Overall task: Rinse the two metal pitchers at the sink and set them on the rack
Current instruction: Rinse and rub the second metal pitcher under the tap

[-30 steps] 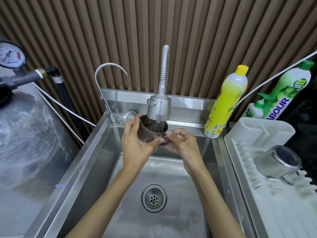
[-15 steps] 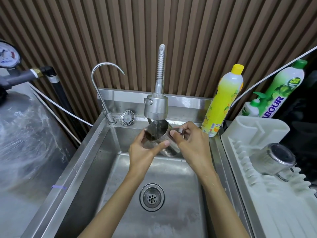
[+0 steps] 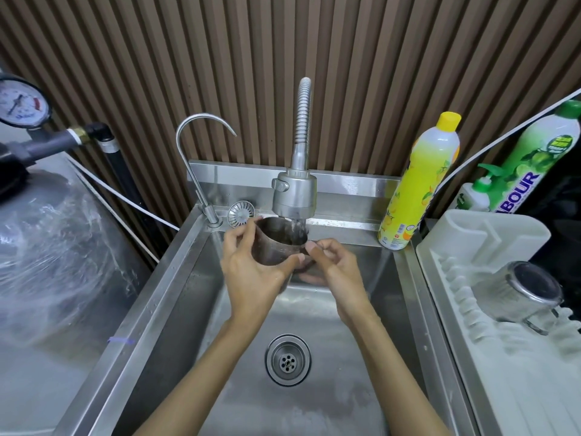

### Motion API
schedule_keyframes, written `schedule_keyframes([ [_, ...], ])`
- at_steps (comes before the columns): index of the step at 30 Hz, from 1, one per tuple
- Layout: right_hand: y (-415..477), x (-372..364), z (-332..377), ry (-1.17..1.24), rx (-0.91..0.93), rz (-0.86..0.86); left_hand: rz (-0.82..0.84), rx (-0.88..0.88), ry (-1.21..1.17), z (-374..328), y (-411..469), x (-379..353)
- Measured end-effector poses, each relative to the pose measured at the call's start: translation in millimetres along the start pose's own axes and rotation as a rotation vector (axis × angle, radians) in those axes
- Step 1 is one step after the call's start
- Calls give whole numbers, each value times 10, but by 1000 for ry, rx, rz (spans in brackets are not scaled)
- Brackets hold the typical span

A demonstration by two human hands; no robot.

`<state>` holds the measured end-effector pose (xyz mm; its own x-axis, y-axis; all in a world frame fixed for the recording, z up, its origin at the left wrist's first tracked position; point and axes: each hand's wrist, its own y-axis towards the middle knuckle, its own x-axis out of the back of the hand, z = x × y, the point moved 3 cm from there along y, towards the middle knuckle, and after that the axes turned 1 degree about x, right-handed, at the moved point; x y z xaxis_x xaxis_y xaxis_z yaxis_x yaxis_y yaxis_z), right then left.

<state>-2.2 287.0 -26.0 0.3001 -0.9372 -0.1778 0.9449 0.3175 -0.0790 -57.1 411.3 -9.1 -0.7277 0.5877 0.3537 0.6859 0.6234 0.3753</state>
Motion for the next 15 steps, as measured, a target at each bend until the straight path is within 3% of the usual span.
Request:
schedule_keyframes([
  [9, -89, 149, 395, -672, 145, -265, 265, 318, -237, 109, -135, -123],
  [12, -123, 134, 450, -656, 221, -253, 294, 337, -321, 124, -122, -199],
  [15, -90, 141, 362, -390, 220, -160, 279, 321, -464, 81, -88, -275],
])
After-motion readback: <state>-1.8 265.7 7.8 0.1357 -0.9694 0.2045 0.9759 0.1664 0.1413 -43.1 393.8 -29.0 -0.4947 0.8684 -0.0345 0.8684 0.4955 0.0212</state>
